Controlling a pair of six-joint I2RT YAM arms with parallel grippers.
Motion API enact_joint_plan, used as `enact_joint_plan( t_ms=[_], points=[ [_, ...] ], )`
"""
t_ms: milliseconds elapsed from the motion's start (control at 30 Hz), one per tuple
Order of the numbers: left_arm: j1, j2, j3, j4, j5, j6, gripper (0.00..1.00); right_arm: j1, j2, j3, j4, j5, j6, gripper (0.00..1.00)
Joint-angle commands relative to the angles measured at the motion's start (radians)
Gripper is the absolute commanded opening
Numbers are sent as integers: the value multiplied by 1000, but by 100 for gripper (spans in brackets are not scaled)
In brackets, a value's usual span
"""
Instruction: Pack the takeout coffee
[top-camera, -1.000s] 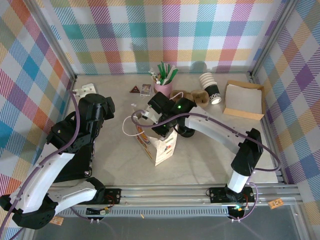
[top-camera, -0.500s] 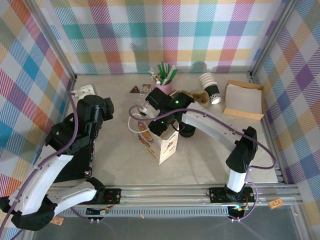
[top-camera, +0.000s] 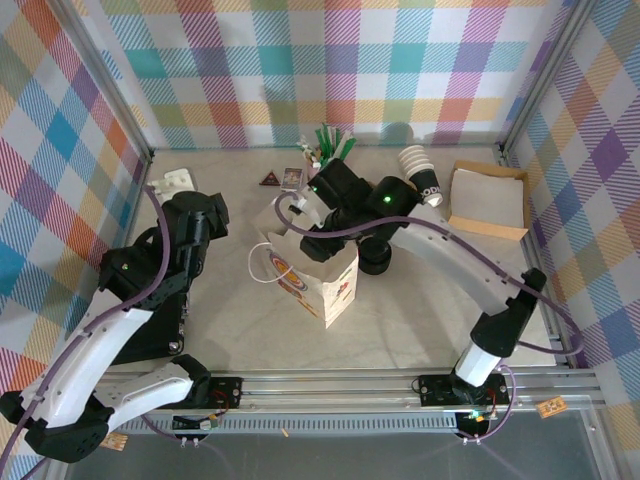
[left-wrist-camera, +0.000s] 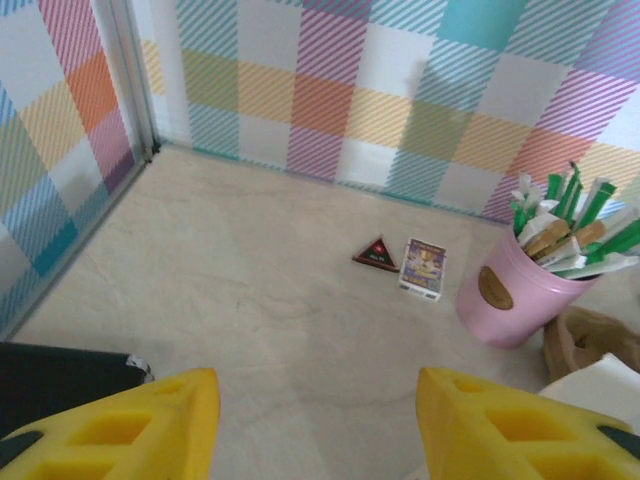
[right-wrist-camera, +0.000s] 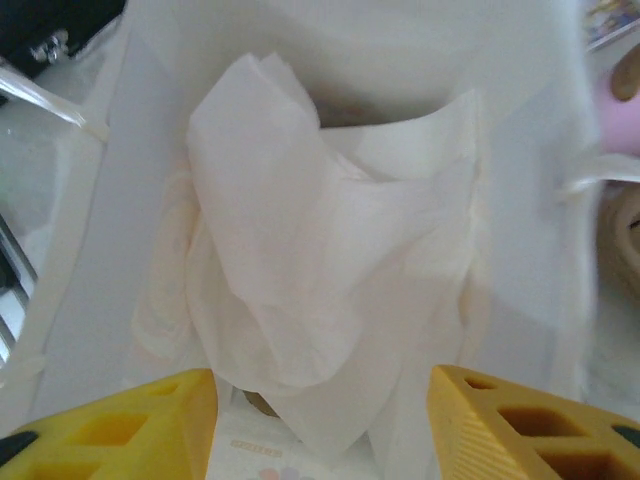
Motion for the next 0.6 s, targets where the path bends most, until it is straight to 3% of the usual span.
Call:
enact_joint_plan(
  t_ms=[0, 200, 267, 433, 567],
  points=[
    [10, -16, -50, 141, -89, 87, 54, -5, -113, 7, 104, 97, 38, 60],
    [73, -17, -169, 359, -160, 204, 54, -48, -351, -257, 439, 378, 41, 63],
    [134, -13, -226, 418, -140, 216, 54, -125, -441, -385, 528, 435, 72, 64],
    [313, 40, -404, 548, -43, 200, 59, -425, -655, -741, 671, 544, 148, 74],
    [405, 94, -554, 703, -10, 201, 63, -614, -780, -1061, 870, 542, 122, 77]
  ],
)
